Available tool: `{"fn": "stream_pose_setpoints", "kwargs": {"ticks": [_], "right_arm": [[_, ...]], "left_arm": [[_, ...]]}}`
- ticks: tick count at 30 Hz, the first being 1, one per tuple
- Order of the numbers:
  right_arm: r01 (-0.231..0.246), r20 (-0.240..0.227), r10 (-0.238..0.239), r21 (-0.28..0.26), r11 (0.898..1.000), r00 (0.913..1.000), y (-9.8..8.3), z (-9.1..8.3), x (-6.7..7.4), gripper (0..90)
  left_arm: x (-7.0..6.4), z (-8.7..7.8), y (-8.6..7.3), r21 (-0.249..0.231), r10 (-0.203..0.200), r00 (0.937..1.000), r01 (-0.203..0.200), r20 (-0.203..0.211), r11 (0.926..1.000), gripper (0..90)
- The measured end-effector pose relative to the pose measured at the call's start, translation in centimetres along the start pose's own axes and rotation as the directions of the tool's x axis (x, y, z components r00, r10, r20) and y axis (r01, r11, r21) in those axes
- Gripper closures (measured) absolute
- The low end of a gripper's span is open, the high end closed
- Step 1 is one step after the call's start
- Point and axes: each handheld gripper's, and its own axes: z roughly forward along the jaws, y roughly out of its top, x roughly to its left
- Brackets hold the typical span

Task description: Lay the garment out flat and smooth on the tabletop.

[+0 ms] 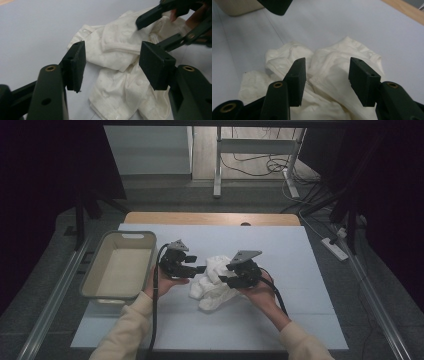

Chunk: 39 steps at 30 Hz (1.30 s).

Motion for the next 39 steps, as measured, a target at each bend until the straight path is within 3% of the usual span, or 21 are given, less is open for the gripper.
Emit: {"fn": "stream_pose_setpoints", "kwargs": {"ticks": [4,9,15,23,31,39], "right_arm": [[-0.006,0.001,0.006,0.043,0.999,1.0,-0.3,0.9,0.0,52.0],[-0.02,0.002,0.02,0.05,0.999,0.9998,-0.6,0.9,-0.1,55.8],[-0.026,0.013,0.025,0.078,0.997,0.9996,-1.1,1.2,-0.3,71.7],[-0.032,-0.002,0.032,0.026,0.999,0.9995,-0.9,0.1,-0.7,81.9],[-0.064,-0.01,0.064,-0.067,0.996,0.9979,-0.5,-2.1,-1.3,82.2],[-0.106,-0.035,0.104,-0.09,0.99,0.994,-0.6,-3.3,-1.8,82.1]], "left_arm": [[0.2,-0.1,-0.1,-0.004,-0.004,1.0,0.004,-0.006,1.0,39.1],[0.0,-0.1,0.0,-0.002,-0.001,1.0,0.001,-0.005,1.0,39.0],[0.0,0.0,0.0,0.003,0.003,1.0,-0.003,-0.005,1.0,38.6],[0.0,0.2,-0.1,0.013,0.006,0.9999,-0.006,-0.009,0.9999,37.8],[-0.1,0.3,-0.1,0.019,0.008,0.9999,-0.008,-0.012,0.9998,36.7],[-0.1,0.4,-0.2,0.023,0.008,0.9999,-0.008,-0.014,0.9997,35.9]]}}
